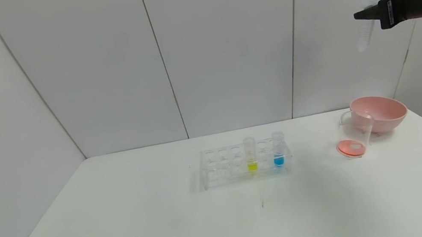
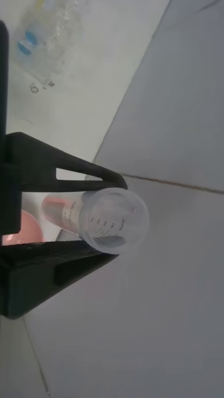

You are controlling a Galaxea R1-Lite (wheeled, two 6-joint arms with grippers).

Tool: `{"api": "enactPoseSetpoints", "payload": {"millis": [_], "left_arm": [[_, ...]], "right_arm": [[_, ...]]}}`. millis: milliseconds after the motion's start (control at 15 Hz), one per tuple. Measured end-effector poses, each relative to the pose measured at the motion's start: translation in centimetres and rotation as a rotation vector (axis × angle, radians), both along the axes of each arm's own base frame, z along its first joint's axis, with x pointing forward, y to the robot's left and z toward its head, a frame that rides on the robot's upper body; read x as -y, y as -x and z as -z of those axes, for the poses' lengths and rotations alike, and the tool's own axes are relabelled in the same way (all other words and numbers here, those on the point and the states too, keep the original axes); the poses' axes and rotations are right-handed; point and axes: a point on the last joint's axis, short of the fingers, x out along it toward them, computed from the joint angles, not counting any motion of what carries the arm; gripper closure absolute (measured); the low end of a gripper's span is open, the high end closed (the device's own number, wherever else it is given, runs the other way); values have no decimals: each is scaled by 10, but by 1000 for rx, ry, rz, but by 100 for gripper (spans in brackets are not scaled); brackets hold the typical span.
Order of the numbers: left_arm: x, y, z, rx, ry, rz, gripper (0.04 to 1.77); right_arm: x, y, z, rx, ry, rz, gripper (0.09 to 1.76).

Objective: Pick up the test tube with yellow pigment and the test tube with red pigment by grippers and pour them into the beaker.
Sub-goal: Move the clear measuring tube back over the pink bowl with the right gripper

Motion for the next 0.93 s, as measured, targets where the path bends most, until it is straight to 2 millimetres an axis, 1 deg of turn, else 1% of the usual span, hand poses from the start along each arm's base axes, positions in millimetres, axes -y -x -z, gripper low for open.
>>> {"api": "enactPoseSetpoints", "payload": {"millis": [267,467,533,733,933], "left_arm": [[0,0,0,0,0,0,9],[0,0,0,0,0,0,9],[0,0,0,0,0,0,9],[0,0,0,0,0,0,9],[0,0,0,0,0,0,9]], "right_arm": [[7,-33,21,61,-100,154,134],[11,-58,40,134,-157,203,134],[15,-66,49,142,-169,216,134],[26,-84,80,96,-212,254,134],[29,-97,105,62,-227,285,134]]}}
